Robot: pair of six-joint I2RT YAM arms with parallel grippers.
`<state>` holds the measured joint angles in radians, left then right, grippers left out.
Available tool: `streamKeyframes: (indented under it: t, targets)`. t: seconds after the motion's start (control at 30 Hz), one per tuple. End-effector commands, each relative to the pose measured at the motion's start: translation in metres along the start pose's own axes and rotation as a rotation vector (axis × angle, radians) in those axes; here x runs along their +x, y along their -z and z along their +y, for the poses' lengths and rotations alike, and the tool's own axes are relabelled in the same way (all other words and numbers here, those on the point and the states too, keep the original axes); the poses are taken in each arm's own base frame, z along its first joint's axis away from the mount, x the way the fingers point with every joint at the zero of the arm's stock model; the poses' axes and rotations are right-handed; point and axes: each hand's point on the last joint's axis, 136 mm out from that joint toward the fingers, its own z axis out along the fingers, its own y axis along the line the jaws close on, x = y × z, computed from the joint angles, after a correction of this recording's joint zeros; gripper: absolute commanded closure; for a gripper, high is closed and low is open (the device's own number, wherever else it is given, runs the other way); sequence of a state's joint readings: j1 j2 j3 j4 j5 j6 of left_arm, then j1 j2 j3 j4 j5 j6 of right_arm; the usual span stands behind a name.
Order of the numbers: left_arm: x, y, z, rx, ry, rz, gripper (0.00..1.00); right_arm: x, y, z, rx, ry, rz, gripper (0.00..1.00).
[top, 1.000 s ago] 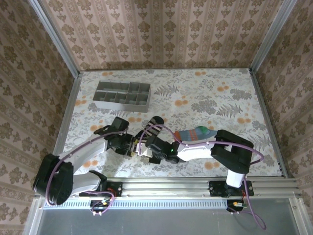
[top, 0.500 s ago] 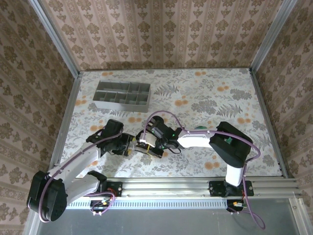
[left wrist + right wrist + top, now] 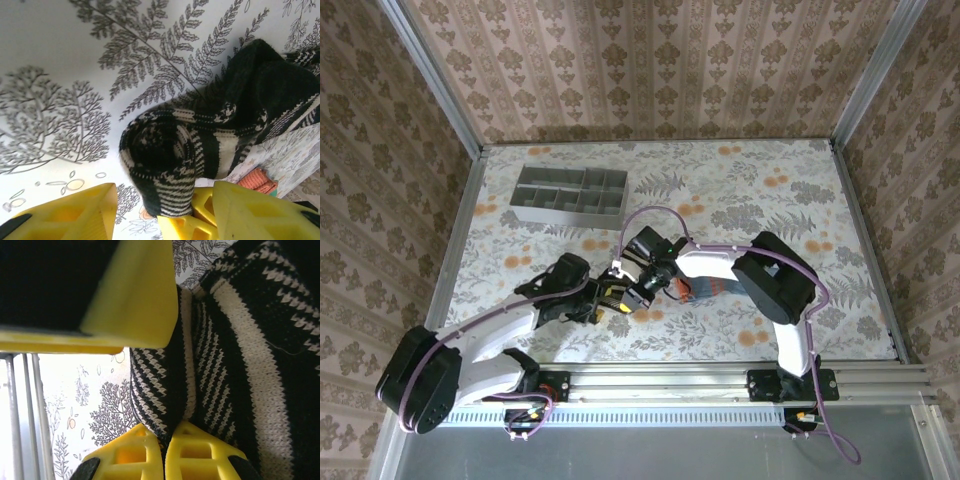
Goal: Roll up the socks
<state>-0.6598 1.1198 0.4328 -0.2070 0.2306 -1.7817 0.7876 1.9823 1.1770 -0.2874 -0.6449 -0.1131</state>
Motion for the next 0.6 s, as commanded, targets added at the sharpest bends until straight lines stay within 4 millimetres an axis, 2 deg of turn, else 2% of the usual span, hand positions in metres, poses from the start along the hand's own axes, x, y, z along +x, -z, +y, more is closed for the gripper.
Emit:
streamKeyframes:
  t: [0.0, 0.17, 0.3, 0.37, 0.43, 0.57]
  targets:
    - [-0.001, -0.007, 0.004, 0.006, 0.027, -0.006, 0.53, 0.083, -0.018, -0.026, 0.07, -0.234, 0.27, 1.0]
    - [-0.001, -0.015, 0.023, -0.059, 0.053, -0.012, 0.58, 0.081, -0.018, -0.03, 0.067, -0.278, 0.273, 1.0]
    - [-0.007, -0.02, 0.04, -0.125, 0.048, -0.044, 0.68, 0.078, -0.018, -0.03, 0.066, -0.274, 0.266, 1.0]
    - [-0.01, -0.021, 0.056, -0.189, 0.059, -0.058, 0.8, 0.075, -0.017, -0.03, 0.072, -0.261, 0.261, 1.0]
    - [-0.011, -0.019, 0.076, -0.275, 0.087, -0.065, 0.99, 0.072, -0.015, -0.029, 0.075, -0.235, 0.252, 0.99]
    - [-0.013, -0.012, 0.098, -0.35, 0.125, -0.082, 1.0, 0.054, -0.005, -0.019, 0.095, -0.108, 0.181, 0.74]
